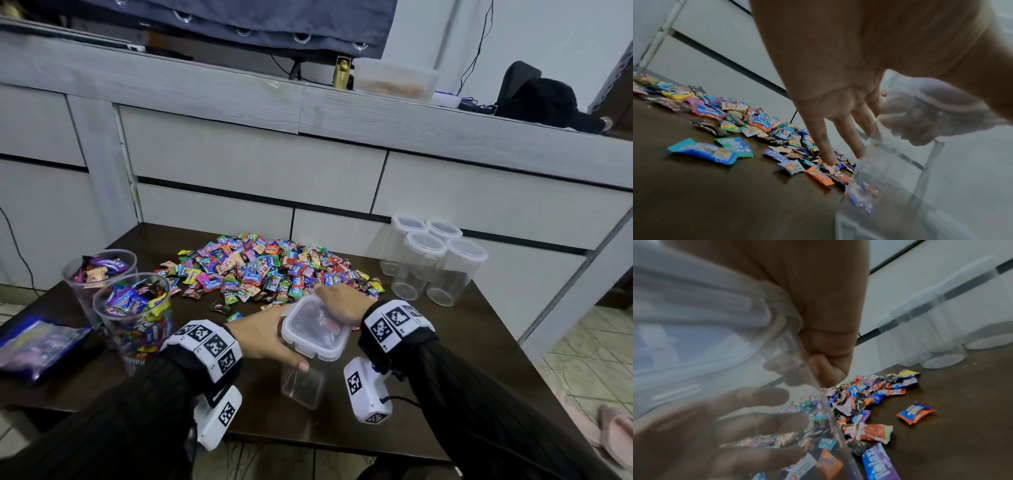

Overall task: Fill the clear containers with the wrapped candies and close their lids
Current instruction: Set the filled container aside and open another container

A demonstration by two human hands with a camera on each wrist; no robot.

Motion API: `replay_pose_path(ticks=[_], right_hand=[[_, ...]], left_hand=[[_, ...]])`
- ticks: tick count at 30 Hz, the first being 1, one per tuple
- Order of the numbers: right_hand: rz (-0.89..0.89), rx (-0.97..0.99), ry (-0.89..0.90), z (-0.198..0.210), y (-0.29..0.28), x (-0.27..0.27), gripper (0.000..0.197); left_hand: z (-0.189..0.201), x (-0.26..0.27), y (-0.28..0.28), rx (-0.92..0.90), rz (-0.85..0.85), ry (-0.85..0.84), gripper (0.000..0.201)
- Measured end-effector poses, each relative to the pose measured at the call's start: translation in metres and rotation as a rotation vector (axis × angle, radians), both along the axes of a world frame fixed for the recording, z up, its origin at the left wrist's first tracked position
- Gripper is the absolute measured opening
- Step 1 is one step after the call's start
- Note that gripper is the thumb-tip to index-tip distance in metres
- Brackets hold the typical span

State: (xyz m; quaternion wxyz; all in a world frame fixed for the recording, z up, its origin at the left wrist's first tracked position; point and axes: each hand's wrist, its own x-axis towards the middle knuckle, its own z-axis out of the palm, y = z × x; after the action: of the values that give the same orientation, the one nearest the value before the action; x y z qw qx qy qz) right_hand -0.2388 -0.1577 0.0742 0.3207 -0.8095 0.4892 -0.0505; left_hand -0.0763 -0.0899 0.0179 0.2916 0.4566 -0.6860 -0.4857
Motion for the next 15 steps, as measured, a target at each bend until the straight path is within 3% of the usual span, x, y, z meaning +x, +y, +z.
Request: replay_pose_path(ticks=[3, 8, 12, 15], right_hand=[[0.005, 0.018, 0.038, 0.002, -0.001, 0.006, 0.044], [-0.011, -0.256, -0.034, -0.002, -0.005, 0.008, 0.031], [-0.020, -0.333, -0.058, -0.001, -0.008, -0.004, 0.045], [-0.061, -0.346, 0.046, -0.002, -0.005, -0.015, 0.060]], left_hand=[[-0.001, 0.001, -0.002, 0.015, -0.033, 0.047, 0.082], [-0.004, -0.002, -0.005, 0.006, -0.024, -0.001, 0.077], [-0.007, -0.002, -0.002, -0.073, 0.062, -0.054, 0.068], [-0.009, -0.001, -0.002, -0.122, 0.141, -0.035, 0.067]])
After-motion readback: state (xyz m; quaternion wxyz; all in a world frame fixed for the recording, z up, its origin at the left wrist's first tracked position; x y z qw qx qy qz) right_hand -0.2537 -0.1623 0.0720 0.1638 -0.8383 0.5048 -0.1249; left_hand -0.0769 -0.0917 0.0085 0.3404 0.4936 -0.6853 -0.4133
